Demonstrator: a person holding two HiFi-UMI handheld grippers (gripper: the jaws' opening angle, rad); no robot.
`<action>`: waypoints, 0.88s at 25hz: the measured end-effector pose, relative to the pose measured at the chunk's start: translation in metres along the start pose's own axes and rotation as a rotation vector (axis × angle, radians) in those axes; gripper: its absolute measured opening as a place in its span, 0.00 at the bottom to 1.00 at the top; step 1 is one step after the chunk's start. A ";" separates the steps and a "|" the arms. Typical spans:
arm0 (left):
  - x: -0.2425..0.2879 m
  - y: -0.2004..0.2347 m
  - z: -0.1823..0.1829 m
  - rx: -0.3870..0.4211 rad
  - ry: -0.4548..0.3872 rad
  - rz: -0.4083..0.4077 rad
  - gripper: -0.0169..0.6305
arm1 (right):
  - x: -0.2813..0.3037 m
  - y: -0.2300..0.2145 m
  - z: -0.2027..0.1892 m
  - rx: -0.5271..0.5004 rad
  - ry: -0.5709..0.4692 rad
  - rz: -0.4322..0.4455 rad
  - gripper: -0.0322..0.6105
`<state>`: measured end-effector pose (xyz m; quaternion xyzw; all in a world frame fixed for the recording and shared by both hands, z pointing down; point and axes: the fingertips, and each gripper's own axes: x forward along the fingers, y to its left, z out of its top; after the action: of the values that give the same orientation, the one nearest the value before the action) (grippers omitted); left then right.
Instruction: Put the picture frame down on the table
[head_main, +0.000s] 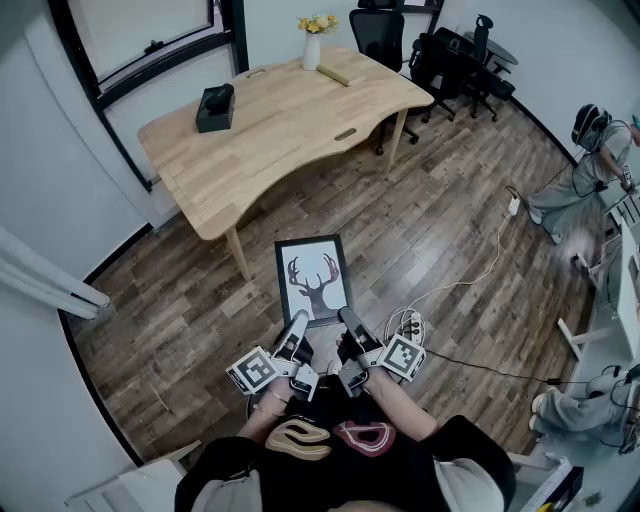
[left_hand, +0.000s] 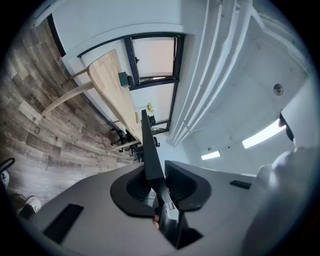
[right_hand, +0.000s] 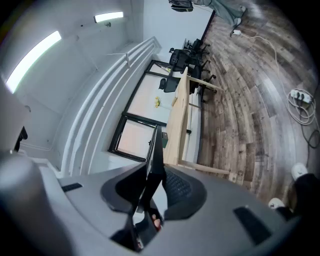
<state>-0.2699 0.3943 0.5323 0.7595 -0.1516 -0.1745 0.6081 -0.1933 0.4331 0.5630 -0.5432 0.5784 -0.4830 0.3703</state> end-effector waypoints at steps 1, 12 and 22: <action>-0.006 0.009 0.003 0.016 0.004 0.014 0.15 | -0.001 -0.001 0.001 -0.017 0.000 -0.007 0.21; -0.023 0.015 0.017 0.068 0.049 -0.009 0.14 | -0.002 0.012 -0.006 -0.078 -0.071 0.021 0.22; -0.050 0.024 0.040 0.079 0.113 -0.018 0.15 | 0.011 0.022 -0.041 -0.115 -0.112 0.040 0.23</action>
<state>-0.3325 0.3767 0.5517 0.7929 -0.1170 -0.1304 0.5836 -0.2397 0.4269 0.5532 -0.5781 0.5943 -0.4103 0.3798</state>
